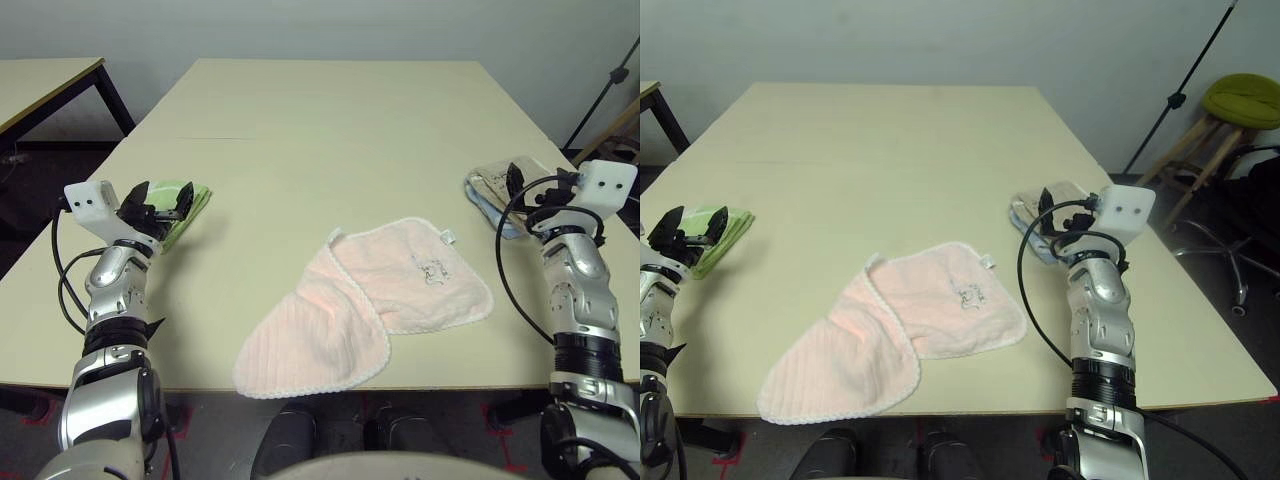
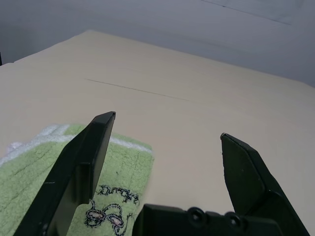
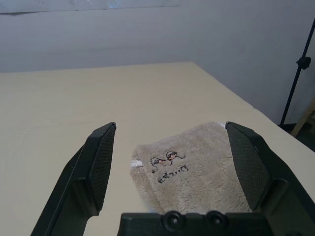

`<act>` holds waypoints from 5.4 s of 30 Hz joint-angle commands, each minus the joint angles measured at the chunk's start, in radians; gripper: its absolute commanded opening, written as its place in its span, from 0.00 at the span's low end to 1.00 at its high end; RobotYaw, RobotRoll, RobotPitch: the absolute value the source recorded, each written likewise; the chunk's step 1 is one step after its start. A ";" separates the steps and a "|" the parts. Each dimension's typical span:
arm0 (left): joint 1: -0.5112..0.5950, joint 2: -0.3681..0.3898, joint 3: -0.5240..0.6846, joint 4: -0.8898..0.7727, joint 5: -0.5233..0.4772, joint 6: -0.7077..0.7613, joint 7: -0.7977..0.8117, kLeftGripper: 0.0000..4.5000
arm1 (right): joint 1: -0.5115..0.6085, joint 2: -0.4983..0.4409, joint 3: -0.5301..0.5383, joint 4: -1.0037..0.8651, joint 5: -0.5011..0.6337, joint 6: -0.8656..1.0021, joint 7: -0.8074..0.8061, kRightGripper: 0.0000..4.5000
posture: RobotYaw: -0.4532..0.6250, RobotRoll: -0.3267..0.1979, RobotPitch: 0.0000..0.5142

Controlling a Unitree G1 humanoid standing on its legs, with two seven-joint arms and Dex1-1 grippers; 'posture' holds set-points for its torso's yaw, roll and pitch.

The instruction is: Fold the towel and set it aside.

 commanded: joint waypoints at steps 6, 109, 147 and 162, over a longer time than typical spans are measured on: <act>0.018 -0.026 -0.009 -0.012 0.005 -0.007 0.005 1.00 | -0.002 -0.011 -0.003 -0.005 0.009 0.024 0.008 0.99 | 0.47 0.62 0.08; -0.031 -0.030 -0.418 -1.034 -0.360 1.101 -0.309 1.00 | -1.206 -0.040 0.320 0.896 -0.219 0.430 0.568 0.01 | 0.69 0.62 0.06; -0.396 -0.599 -0.861 0.003 0.383 0.668 -0.177 0.96 | -1.202 -0.082 0.319 0.953 -0.269 0.366 0.515 0.00 | 0.63 0.62 0.08; -0.158 -0.247 -0.838 -0.453 0.387 0.791 -0.399 0.00 | -1.179 -0.099 0.326 0.931 -0.273 0.390 0.540 0.00 | 0.65 0.62 0.08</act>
